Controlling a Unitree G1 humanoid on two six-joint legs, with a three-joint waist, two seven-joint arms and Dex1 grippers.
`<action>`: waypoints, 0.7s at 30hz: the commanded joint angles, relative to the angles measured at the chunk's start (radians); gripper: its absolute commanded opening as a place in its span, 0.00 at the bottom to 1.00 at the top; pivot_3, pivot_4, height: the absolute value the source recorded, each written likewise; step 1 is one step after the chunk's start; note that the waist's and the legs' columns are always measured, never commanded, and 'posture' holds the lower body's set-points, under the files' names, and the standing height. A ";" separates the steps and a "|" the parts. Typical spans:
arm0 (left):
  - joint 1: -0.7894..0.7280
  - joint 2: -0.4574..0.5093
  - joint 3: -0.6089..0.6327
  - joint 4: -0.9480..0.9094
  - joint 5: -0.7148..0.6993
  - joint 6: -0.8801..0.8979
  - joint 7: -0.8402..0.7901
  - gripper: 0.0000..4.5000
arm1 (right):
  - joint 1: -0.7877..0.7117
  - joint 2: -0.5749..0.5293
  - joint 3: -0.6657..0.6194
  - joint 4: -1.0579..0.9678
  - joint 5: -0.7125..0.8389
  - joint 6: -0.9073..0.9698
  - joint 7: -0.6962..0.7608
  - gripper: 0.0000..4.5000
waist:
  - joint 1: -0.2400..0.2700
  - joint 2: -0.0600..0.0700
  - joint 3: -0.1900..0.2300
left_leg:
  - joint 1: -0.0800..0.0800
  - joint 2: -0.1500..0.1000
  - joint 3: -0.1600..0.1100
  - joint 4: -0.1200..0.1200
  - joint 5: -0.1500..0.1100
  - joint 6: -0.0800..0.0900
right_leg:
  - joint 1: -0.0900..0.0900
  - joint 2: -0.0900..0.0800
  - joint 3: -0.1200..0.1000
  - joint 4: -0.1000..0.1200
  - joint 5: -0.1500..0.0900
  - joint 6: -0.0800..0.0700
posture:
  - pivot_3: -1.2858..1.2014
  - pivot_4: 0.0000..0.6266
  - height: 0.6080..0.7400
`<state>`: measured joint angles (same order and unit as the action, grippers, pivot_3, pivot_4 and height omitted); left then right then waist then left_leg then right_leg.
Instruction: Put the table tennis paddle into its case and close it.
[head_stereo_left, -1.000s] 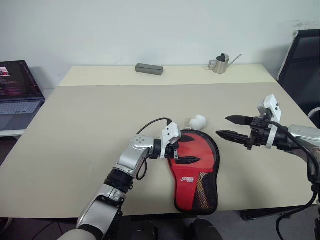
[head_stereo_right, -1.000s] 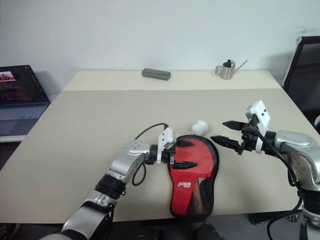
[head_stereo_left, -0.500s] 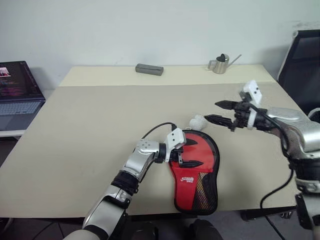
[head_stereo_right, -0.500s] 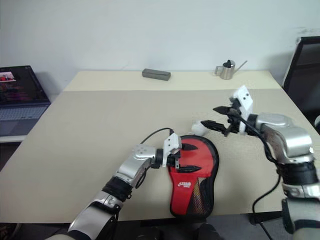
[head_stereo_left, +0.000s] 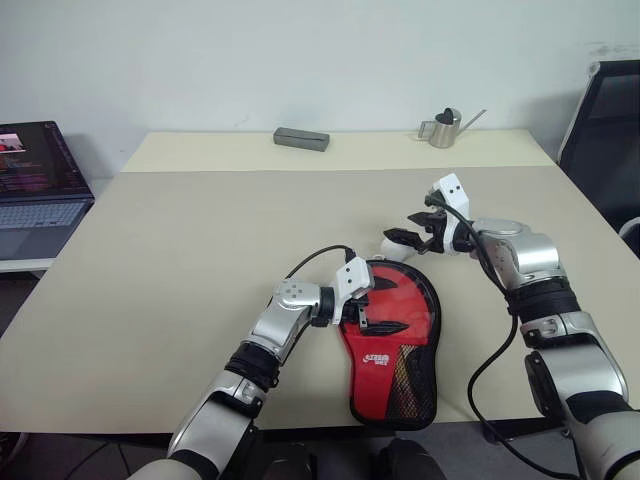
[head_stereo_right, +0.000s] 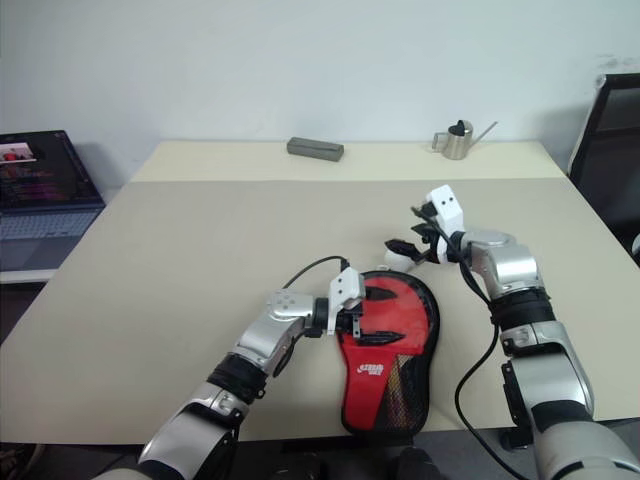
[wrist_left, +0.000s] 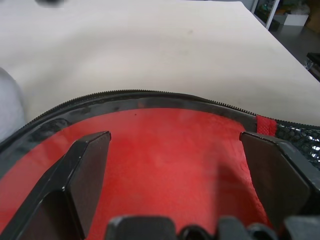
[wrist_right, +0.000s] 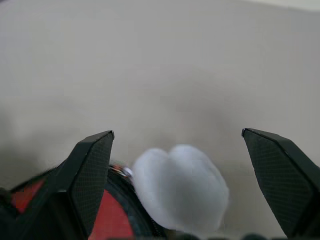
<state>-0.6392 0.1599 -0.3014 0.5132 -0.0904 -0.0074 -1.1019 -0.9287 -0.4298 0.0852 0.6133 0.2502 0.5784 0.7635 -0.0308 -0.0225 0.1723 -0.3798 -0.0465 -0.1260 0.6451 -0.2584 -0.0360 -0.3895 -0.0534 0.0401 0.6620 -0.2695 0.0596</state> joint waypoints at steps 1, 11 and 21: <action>0.013 -0.006 -0.017 0.017 0.015 0.006 0.006 1.00 | -0.048 0.015 -0.009 0.065 -0.030 -0.063 0.008 1.00 | 0.000 0.000 0.000 | 0.000 0.000 0.000 0.000 0.000 0.000 | 0.000 0.000 0.000 0.000 0.000 0.000 | 0.52 0.24 1.00; 0.012 -0.003 -0.014 0.017 0.018 0.010 0.009 1.00 | -0.094 0.058 -0.032 0.208 -0.059 -0.112 0.011 1.00 | -0.001 0.001 0.000 | 0.000 0.000 0.000 0.000 0.000 0.000 | 0.000 0.000 0.000 0.000 0.000 0.000 | 0.52 0.24 1.00; 0.009 0.003 -0.011 0.026 0.023 0.005 0.018 1.00 | -0.092 0.061 -0.020 0.217 -0.088 -0.100 0.032 0.71 | -0.001 0.002 -0.001 | 0.000 0.000 0.000 0.000 0.000 0.000 | 0.000 0.000 0.000 0.001 0.000 0.000 | 0.52 0.24 1.00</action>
<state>-0.6393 0.1621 -0.3007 0.5162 -0.0878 -0.0076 -1.0982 -0.9953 -0.3696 0.0705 0.8508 0.1686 0.4875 0.7808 -0.0320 -0.0204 0.1710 -0.3795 -0.0465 -0.1261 0.6451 -0.2583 -0.0361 -0.3896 -0.0533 0.0402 0.6628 -0.2695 0.0596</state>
